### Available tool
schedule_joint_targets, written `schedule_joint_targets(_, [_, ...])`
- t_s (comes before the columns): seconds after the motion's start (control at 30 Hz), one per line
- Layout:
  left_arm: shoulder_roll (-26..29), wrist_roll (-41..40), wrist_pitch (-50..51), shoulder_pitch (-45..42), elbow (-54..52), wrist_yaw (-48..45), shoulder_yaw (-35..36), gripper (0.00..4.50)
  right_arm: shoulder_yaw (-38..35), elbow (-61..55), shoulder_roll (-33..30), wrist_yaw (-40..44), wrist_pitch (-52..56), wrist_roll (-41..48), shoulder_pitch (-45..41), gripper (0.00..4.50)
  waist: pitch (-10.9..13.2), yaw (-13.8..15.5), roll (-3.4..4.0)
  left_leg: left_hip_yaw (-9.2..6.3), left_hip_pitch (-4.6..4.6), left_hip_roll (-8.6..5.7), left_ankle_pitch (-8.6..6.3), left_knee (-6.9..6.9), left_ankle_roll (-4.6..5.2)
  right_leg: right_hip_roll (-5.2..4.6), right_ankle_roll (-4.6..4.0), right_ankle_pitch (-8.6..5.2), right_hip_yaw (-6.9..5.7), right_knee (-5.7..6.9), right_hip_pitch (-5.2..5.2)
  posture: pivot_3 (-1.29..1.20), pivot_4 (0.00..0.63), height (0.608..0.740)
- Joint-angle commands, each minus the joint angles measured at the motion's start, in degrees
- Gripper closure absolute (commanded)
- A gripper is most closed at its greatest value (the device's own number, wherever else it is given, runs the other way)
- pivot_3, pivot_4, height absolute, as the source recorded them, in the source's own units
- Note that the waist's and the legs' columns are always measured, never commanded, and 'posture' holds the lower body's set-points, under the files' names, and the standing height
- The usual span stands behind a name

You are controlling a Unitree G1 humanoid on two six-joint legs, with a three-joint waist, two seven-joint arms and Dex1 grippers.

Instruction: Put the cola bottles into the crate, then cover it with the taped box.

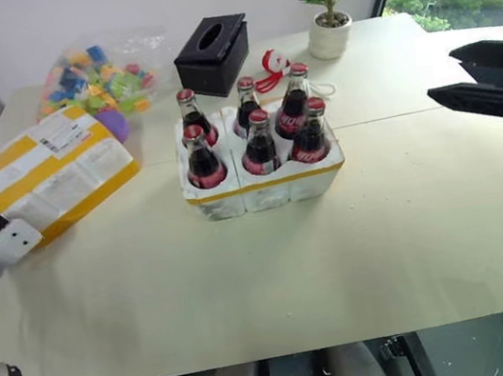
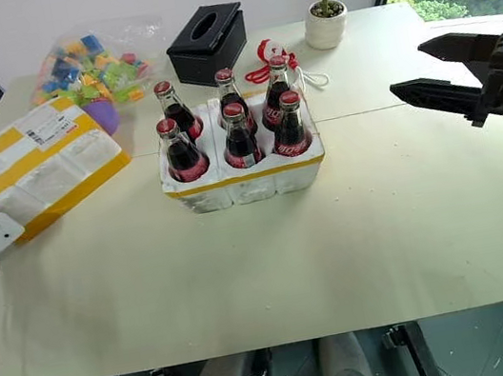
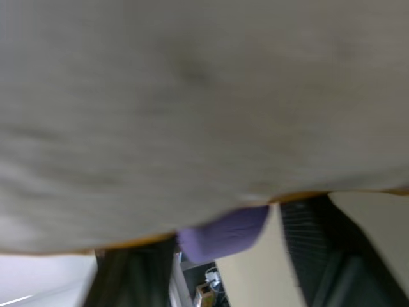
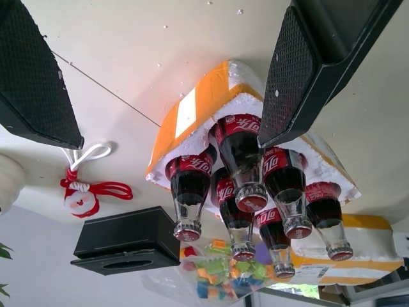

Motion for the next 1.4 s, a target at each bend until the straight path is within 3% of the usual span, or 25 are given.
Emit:
schedule_joint_targets(0.03, [1.03,0.32,-0.30,-1.23,0.72,0.50,-0.84,4.15,-2.73,-1.48,-0.22,-0.44,-0.69,1.12,0.09,0.00,-0.01,-0.03,0.00,0.00,0.00,0.00,0.00,0.00,0.00,0.00,0.00,0.00,0.00,0.00,0.00,0.00,0.150,0.732])
schedule_joint_targets(0.33, [4.96,-3.15,-3.05,-3.05,-2.94,0.13,1.94,4.29,-4.42,0.26,-1.06,0.61,-1.05,-0.90,6.20,0.00,-0.03,-0.04,-0.10,0.00,0.00,0.00,0.00,0.03,0.00,0.00,0.00,0.00,0.00,0.00,0.01,0.00,0.150,0.732])
schedule_joint_targets(0.63, [8.15,-12.22,-2.11,-5.68,-21.16,-8.82,9.77,4.29,-3.89,3.07,-0.55,0.05,-4.72,-4.30,7.93,0.00,-0.03,-0.08,-0.12,0.00,-0.01,0.00,0.00,0.06,0.00,0.00,0.00,0.00,0.00,-0.01,0.02,0.00,0.150,0.732])
schedule_joint_targets(0.8, [7.45,-17.84,8.22,-3.69,-40.74,-19.47,13.13,4.29,-2.23,3.73,0.19,-0.47,-5.78,-4.69,7.21,0.00,-0.03,-0.19,-0.12,0.01,-0.01,0.01,0.01,0.07,0.01,0.02,0.00,0.00,0.01,0.00,0.03,0.00,0.150,0.732])
schedule_joint_targets(0.93, [7.56,-24.33,26.61,-4.34,-66.11,-32.62,13.51,4.29,-0.26,4.98,1.30,-1.07,-7.05,-5.39,6.08,0.00,0.00,-0.28,-0.16,0.02,-0.04,0.02,0.01,0.12,0.01,0.04,0.00,0.00,0.01,0.01,0.03,0.00,0.150,0.732])
schedule_joint_targets(1.17, [9.43,-23.56,40.06,-4.03,-84.71,-43.49,10.33,4.29,1.76,5.98,3.60,-2.59,-8.78,-6.78,5.20,0.00,-0.01,-0.52,-0.13,0.04,-0.01,0.06,0.02,0.12,0.01,0.11,0.00,0.00,0.00,0.03,0.03,0.00,0.150,0.732])
schedule_joint_targets(1.4, [8.20,-19.17,44.30,-5.74,-92.71,-48.36,4.79,4.29,1.64,5.82,5.34,-4.08,-8.94,-6.65,5.28,0.00,0.00,-0.19,-0.13,0.05,0.01,0.05,0.02,0.17,0.02,0.11,0.00,0.00,0.00,0.02,0.12,0.00,0.150,0.732])
